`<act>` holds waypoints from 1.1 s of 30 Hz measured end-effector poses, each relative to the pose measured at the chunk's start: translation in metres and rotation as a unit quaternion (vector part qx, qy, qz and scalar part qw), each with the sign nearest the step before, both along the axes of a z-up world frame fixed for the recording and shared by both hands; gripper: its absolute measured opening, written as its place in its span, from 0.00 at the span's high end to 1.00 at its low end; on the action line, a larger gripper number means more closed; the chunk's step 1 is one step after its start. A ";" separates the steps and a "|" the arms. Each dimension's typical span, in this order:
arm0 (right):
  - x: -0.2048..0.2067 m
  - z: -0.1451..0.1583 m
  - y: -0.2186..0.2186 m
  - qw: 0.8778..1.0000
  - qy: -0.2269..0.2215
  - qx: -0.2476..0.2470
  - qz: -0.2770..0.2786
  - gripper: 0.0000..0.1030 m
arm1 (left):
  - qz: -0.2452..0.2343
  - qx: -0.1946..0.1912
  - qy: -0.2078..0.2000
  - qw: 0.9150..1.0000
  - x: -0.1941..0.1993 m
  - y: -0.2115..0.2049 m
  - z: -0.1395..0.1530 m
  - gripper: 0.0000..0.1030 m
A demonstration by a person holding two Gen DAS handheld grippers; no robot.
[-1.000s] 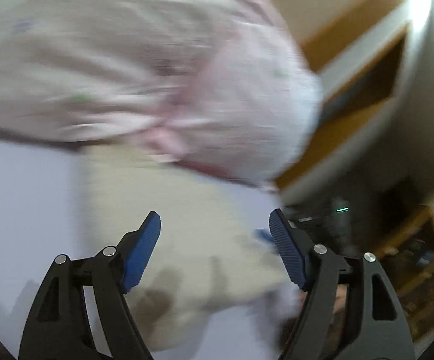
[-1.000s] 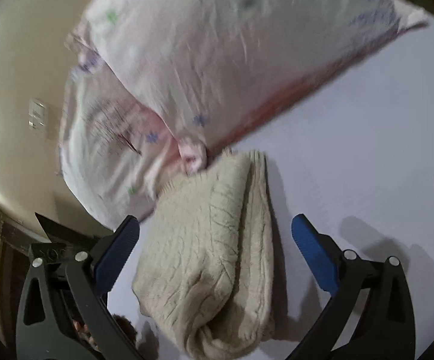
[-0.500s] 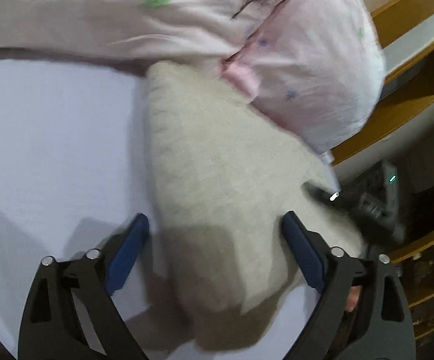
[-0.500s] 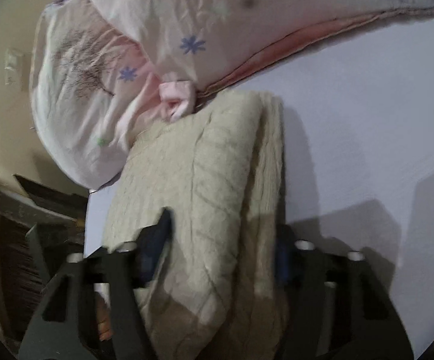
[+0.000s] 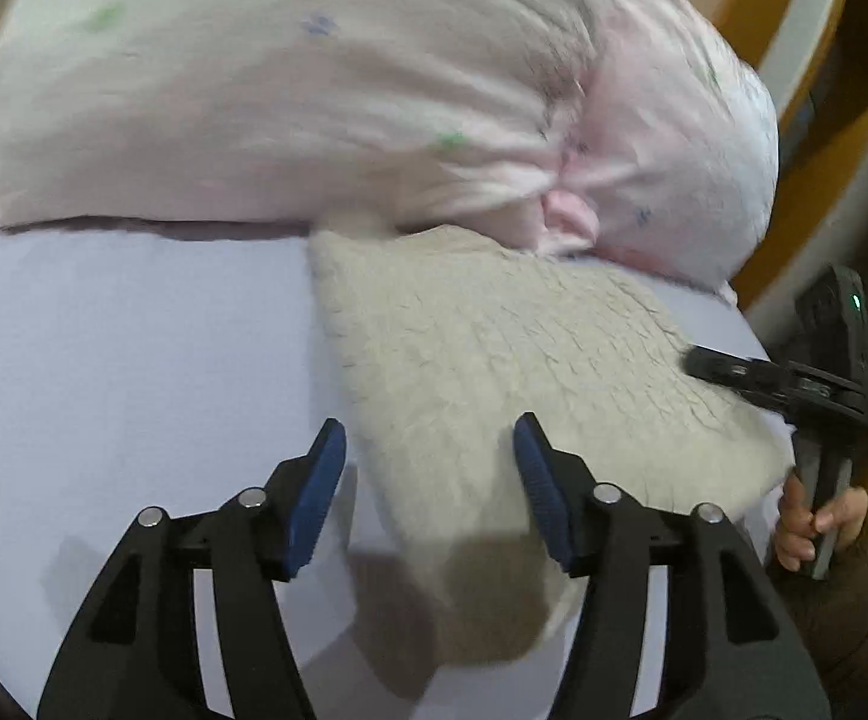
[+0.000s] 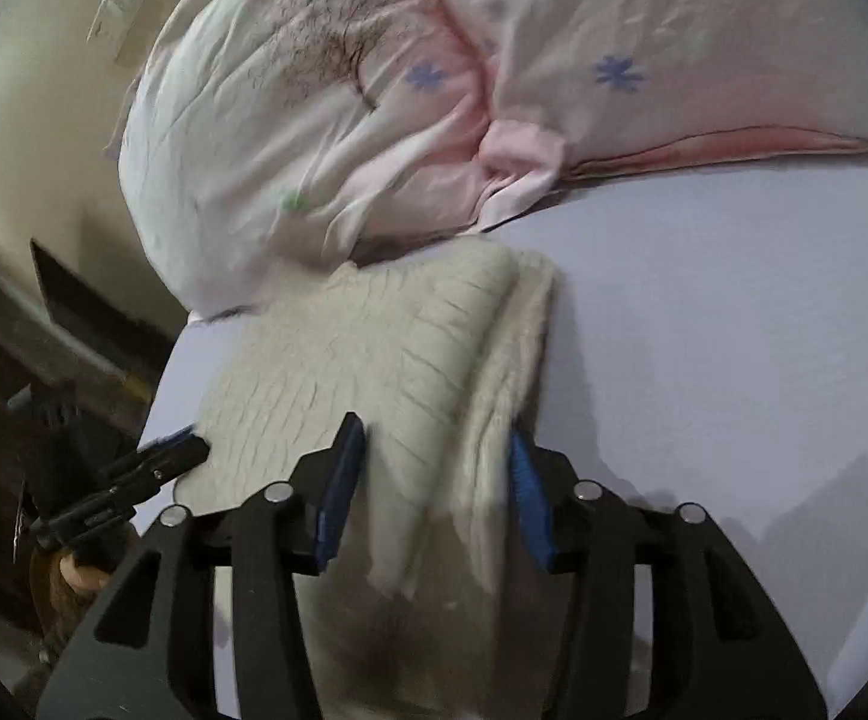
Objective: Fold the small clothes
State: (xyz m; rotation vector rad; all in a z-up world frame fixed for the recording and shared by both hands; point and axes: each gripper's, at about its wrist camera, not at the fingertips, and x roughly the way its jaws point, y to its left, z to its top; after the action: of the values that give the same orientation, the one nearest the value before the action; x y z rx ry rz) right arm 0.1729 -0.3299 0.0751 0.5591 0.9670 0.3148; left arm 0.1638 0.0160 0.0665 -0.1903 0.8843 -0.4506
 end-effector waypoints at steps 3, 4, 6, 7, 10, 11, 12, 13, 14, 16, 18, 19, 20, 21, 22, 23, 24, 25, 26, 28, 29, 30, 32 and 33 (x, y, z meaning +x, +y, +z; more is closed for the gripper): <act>-0.027 0.014 0.003 1.000 -0.025 0.013 0.013 0.40 | 0.001 -0.025 -0.029 0.999 -0.028 0.011 0.015 0.35; -0.033 0.014 0.013 0.999 -0.021 -0.001 0.031 0.40 | -0.013 -0.037 -0.045 0.998 -0.041 0.005 0.020 0.33; -0.035 0.007 0.040 0.996 -0.007 -0.077 0.052 0.66 | -0.035 -0.034 -0.066 0.997 -0.052 -0.011 0.022 0.31; -0.034 0.004 0.046 0.993 -0.005 -0.114 0.040 0.91 | -0.050 -0.016 -0.072 0.996 -0.054 -0.028 0.020 0.31; -0.034 -0.002 0.024 0.994 -0.005 -0.108 -0.029 0.91 | -0.064 0.051 -0.065 0.995 -0.053 -0.052 0.004 0.31; -0.036 -0.008 0.018 0.995 0.002 -0.095 -0.040 0.91 | -0.059 0.067 -0.057 0.994 -0.053 -0.054 -0.002 0.31; -0.037 -0.011 0.019 0.995 0.009 -0.090 -0.042 0.90 | -0.058 0.064 -0.036 0.996 -0.053 -0.052 -0.008 0.32; -0.040 -0.013 0.022 0.995 0.007 -0.092 -0.039 0.87 | -0.056 0.053 -0.024 0.997 -0.054 -0.046 -0.010 0.32; -0.045 -0.011 0.024 0.995 0.002 -0.092 -0.037 0.77 | -0.051 0.041 -0.013 0.998 -0.057 -0.041 -0.012 0.32; -0.064 -0.002 0.019 0.995 -0.015 -0.089 -0.043 0.47 | -0.043 0.025 -0.006 0.999 -0.066 -0.033 -0.011 0.31; -0.081 0.011 0.016 0.993 -0.037 -0.100 -0.054 0.04 | -0.032 0.028 -0.012 0.999 -0.080 -0.029 -0.009 0.26; -0.094 0.019 0.016 0.990 -0.054 -0.111 -0.062 0.02 | -0.025 0.032 -0.015 0.999 -0.086 -0.028 -0.008 0.16; -0.104 0.022 0.018 0.988 -0.060 -0.125 -0.066 0.02 | -0.017 0.039 -0.016 0.999 -0.091 -0.026 -0.007 0.12; -0.108 0.026 0.020 0.987 -0.057 -0.134 -0.069 0.02 | -0.005 0.054 -0.018 0.998 -0.097 -0.027 -0.008 0.07; -0.114 0.024 0.024 0.985 -0.040 -0.152 -0.071 0.02 | 0.004 0.068 -0.019 0.997 -0.099 -0.031 -0.009 0.04; -0.118 0.021 0.027 0.984 -0.024 -0.164 -0.070 0.02 | 0.011 0.086 -0.017 0.996 -0.099 -0.035 -0.011 0.02; -0.120 0.016 0.033 0.983 -0.006 -0.173 -0.062 0.02 | 0.013 0.098 -0.015 0.995 -0.099 -0.038 -0.013 0.01; -0.120 0.008 0.040 0.983 0.013 -0.176 -0.044 0.02 | 0.016 0.110 -0.011 0.994 -0.097 -0.042 -0.016 0.01; -0.116 0.002 0.051 0.983 0.026 -0.180 -0.031 0.02 | 0.016 0.115 -0.006 0.993 -0.096 -0.044 -0.018 0.01; -0.111 -0.010 0.068 0.977 0.047 -0.209 -0.017 0.02 | 0.018 0.124 0.010 0.992 -0.091 -0.047 -0.025 0.01; -0.108 -0.012 0.075 0.973 0.053 -0.223 -0.015 0.02 | 0.020 0.130 0.018 0.991 -0.089 -0.049 -0.028 0.01; -0.104 -0.014 0.081 0.970 0.057 -0.236 -0.014 0.02 | 0.024 0.136 0.022 0.990 -0.086 -0.050 -0.031 0.01; -0.097 -0.021 0.091 0.964 0.064 -0.259 -0.013 0.02 | 0.032 0.154 0.031 0.987 -0.081 -0.053 -0.038 0.01; -0.095 -0.022 0.095 0.959 0.063 -0.277 -0.017 0.02 | 0.038 0.165 0.026 0.985 -0.081 -0.054 -0.039 0.01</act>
State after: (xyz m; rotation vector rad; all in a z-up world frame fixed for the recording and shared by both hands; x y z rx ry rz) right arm 0.0778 -0.2345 0.0526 0.0811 1.1110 -0.0323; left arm 0.0829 -0.0383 0.0271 0.0685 0.9868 -0.2225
